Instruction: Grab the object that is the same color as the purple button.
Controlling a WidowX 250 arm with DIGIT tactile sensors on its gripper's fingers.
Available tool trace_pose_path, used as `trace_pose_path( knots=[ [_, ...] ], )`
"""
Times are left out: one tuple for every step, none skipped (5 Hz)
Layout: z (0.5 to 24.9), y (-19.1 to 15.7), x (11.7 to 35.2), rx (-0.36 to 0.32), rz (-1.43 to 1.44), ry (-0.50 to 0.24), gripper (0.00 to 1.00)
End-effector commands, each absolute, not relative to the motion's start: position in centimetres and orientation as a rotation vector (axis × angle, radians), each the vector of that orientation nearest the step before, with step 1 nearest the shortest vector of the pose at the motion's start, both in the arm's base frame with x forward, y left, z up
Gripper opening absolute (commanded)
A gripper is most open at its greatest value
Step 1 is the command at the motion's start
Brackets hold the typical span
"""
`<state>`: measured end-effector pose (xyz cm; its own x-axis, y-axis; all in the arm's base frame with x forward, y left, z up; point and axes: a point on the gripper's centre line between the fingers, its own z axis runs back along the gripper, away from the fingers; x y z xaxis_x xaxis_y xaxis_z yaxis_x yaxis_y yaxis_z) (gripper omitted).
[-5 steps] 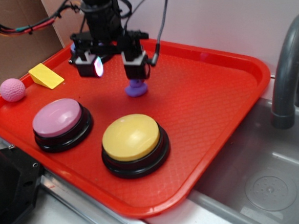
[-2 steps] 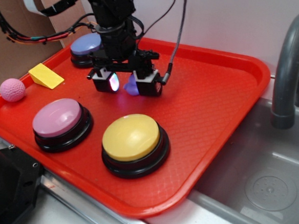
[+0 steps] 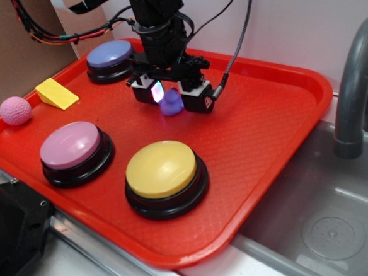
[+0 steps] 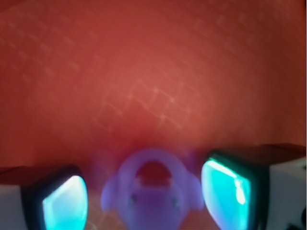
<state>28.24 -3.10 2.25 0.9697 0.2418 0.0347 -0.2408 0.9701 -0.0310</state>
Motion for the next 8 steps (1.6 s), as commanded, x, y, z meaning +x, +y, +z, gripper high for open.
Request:
trace_pose_path(
  knots=[
    [2.7, -2.6, 28.2, -0.040, 0.255, -0.059, 0.94],
    [2.7, -2.6, 27.3, -0.032, 0.257, -0.048, 0.00],
    [4.2, -2.6, 26.7, -0.032, 0.243, -0.041, 0.00],
    [9.1, -2.7, 25.7, -0.055, 0.184, -0.104, 0.00],
    [14.1, -3.0, 25.5, -0.047, 0.166, -0.118, 0.00],
    [19.1, -2.9, 24.3, -0.100, 0.198, -0.221, 0.00],
    [24.2, -2.6, 24.2, -0.053, 0.224, -0.185, 0.00],
    [24.8, -2.1, 23.7, -0.023, 0.238, -0.185, 0.00]
  ],
)
